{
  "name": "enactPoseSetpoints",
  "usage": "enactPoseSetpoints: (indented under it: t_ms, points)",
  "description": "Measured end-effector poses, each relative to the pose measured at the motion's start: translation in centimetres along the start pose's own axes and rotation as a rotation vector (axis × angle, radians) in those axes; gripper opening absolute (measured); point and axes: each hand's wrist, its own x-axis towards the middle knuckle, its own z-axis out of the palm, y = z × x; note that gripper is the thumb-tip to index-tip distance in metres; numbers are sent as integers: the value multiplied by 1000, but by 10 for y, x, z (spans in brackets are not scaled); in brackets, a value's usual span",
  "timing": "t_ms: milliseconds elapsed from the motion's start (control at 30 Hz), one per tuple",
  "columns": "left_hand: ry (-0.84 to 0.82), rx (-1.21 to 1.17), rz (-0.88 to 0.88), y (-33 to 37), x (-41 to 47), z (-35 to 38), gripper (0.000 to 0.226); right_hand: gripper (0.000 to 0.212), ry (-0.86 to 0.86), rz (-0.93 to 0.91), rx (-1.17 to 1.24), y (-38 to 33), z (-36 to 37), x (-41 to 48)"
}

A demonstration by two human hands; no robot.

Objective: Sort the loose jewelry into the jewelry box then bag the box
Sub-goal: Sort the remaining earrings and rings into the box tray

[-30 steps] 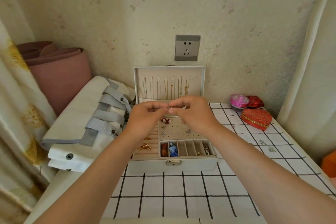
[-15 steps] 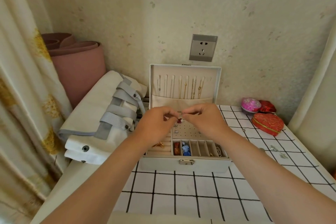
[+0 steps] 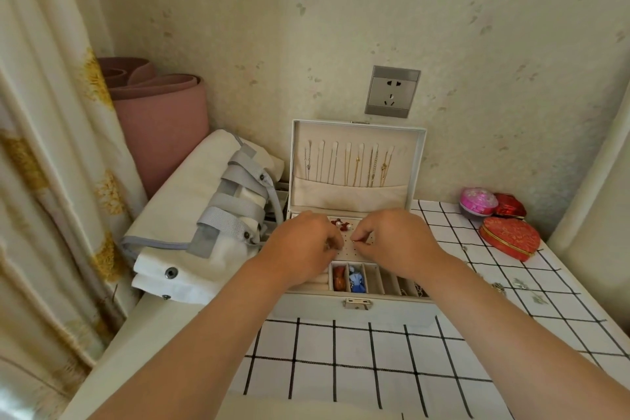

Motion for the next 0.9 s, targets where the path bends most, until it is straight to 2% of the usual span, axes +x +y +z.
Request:
enactPoseSetpoints:
  t_ms: [500, 800, 900]
  points:
    - [3, 6, 6, 1, 2, 1, 15, 13, -7, -136, -190, 0, 2, 5]
    - [-16, 8, -2, 1, 4, 2, 17, 17, -158, -25, 79, 5, -6, 2]
    - [19, 11, 10, 4, 4, 2, 21, 23, -100, 56, 240, 15, -8, 2]
